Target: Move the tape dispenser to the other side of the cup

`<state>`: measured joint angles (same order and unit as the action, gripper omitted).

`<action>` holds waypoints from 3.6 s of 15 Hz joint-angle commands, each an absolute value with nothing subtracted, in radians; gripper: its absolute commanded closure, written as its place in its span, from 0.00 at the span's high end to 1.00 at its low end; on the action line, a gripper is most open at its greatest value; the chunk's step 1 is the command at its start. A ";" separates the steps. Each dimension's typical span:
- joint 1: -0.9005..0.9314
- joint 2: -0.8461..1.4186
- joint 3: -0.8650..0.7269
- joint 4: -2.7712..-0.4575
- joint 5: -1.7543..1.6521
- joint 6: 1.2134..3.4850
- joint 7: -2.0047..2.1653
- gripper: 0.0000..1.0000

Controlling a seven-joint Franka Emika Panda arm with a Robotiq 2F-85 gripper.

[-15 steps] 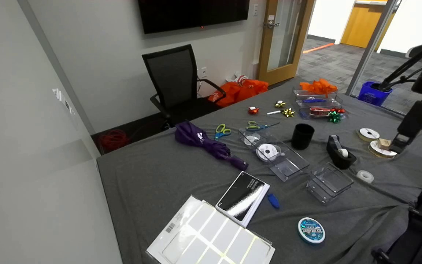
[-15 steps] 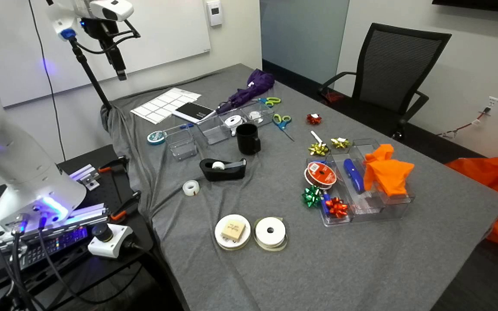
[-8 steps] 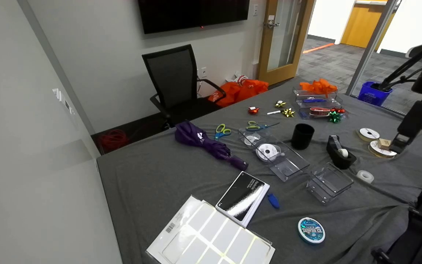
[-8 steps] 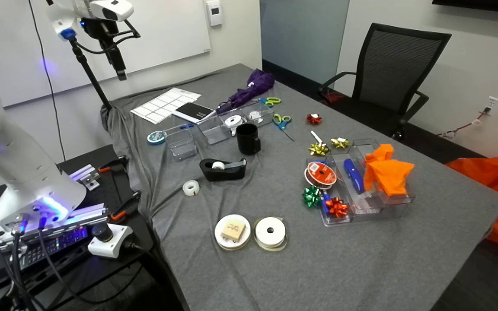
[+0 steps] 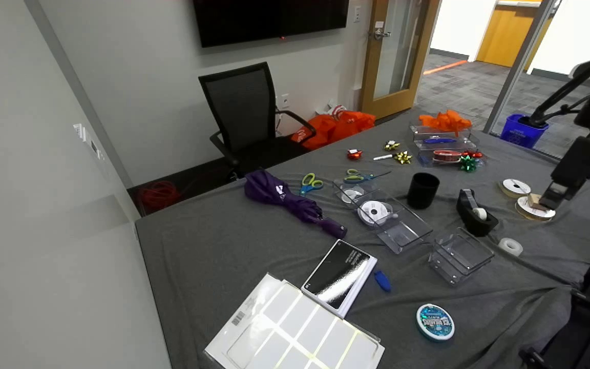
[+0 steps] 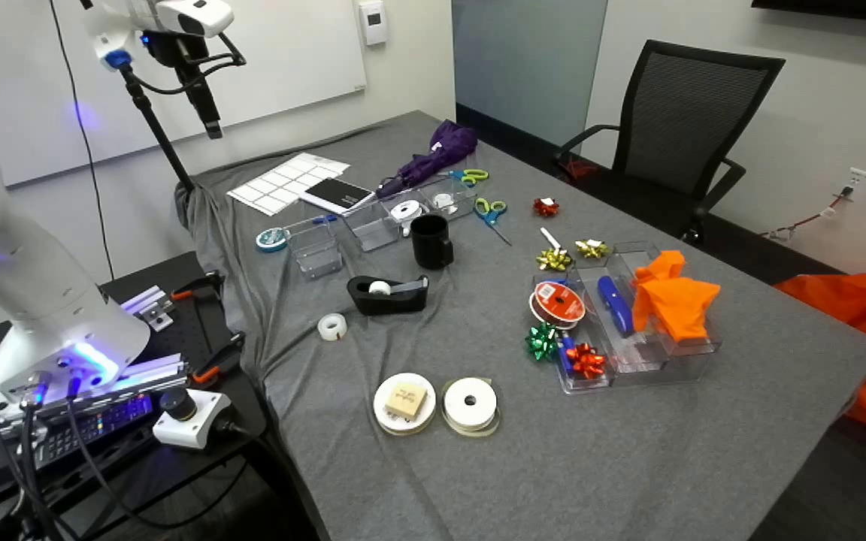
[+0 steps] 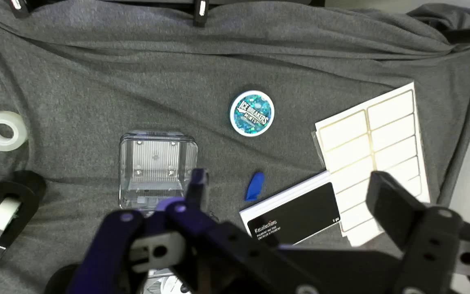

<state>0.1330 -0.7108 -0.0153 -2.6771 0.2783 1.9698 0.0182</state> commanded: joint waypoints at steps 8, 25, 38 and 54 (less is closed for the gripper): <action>-0.149 -0.682 -0.081 -2.767 0.255 2.207 0.210 1.00; -0.195 -0.406 -0.012 -2.663 0.208 2.390 0.386 1.00; -0.181 0.105 -0.110 -2.424 -0.053 2.591 0.417 1.00; -0.107 0.278 -0.140 -2.447 -0.027 2.770 0.415 1.00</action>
